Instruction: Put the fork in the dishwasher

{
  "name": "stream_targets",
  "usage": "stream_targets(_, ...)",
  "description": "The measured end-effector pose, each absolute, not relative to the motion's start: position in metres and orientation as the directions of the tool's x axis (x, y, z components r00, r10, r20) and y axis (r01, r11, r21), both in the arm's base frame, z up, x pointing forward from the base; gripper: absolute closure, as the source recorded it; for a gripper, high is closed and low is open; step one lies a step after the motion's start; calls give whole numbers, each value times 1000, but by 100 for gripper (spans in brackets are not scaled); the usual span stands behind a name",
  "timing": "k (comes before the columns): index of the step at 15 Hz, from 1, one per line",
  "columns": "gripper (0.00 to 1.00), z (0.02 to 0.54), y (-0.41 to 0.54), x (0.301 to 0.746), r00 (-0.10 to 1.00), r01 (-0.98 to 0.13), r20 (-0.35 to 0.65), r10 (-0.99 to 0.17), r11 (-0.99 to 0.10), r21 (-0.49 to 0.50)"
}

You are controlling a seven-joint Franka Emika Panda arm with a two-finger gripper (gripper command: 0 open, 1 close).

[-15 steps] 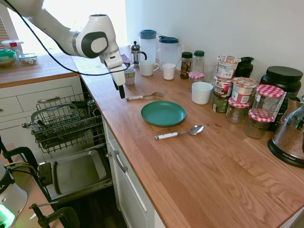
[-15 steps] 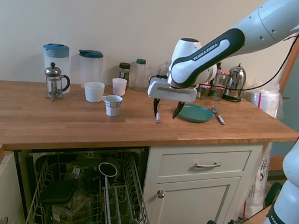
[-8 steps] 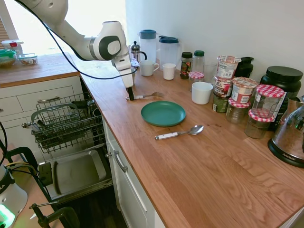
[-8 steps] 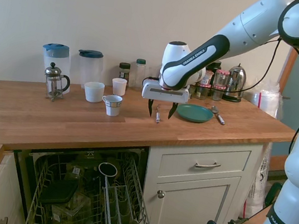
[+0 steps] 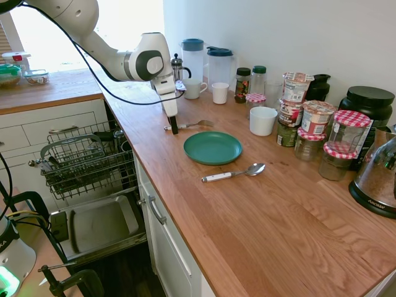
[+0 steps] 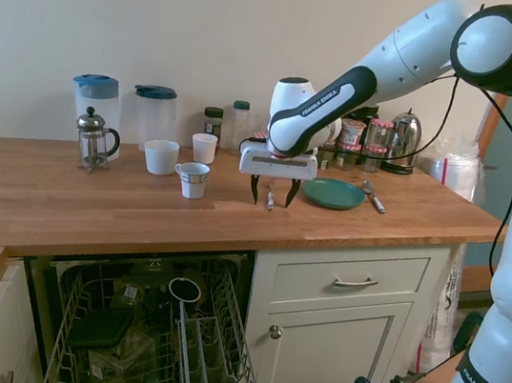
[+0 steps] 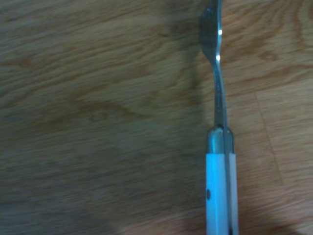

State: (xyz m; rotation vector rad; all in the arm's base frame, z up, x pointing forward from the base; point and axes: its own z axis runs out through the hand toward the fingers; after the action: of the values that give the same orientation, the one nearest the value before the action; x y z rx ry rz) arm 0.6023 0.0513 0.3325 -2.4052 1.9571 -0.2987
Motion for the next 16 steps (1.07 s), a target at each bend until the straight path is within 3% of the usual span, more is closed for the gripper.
stream_targets(16, 100, 333, 45, 615, 175, -973, 112, -978, -189, -130)
